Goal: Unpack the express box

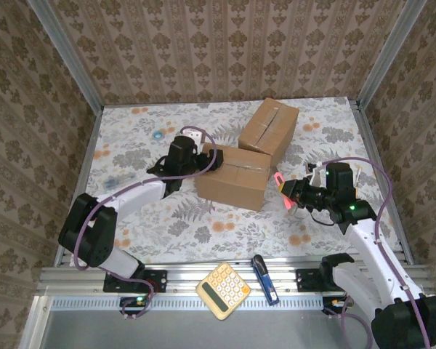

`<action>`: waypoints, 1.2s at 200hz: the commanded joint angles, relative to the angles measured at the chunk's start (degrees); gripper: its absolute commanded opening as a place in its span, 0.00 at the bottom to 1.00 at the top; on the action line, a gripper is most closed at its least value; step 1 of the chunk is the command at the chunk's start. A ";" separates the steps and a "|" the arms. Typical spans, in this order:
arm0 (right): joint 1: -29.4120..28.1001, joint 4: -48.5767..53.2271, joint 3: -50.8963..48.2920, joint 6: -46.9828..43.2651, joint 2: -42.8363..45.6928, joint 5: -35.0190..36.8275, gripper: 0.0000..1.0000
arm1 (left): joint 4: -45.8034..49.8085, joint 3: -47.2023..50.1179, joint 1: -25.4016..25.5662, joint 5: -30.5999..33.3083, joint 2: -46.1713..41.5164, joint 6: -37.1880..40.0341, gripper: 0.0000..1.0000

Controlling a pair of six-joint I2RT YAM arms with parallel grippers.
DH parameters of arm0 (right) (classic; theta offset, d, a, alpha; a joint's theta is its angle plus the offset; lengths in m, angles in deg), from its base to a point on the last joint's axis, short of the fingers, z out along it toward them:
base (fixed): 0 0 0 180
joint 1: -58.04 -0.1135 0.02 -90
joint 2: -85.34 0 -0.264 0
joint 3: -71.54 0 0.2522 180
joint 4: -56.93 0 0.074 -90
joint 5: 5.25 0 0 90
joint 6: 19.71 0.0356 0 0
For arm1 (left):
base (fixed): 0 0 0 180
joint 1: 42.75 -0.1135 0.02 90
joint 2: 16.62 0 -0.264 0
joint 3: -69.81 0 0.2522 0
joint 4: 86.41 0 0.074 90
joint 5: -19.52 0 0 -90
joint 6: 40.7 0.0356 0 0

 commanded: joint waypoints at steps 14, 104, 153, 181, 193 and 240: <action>-0.63 -1.19 2.50 0.43 -0.02 1.42 0.00 | 8.75 3.20 0.62 -0.04 3.83 -0.24 0.86; -0.64 1.71 4.67 -0.29 1.09 4.42 0.00 | 8.85 2.94 0.62 -0.17 3.83 -0.20 0.86; -1.85 1.06 4.29 -0.29 -0.83 4.28 0.00 | 8.80 2.98 0.62 -0.17 3.81 -0.26 0.86; -3.16 0.24 4.37 -0.02 -1.28 4.80 0.00 | 8.85 2.92 0.62 -0.21 3.82 -0.22 0.86; -3.27 0.24 4.46 -0.07 -1.28 5.02 0.00 | 8.85 2.93 0.62 -0.23 3.80 -0.37 0.86; -3.41 2.09 4.38 -0.48 -1.31 6.29 0.00 | 8.61 3.10 0.62 -0.20 3.76 -0.29 0.86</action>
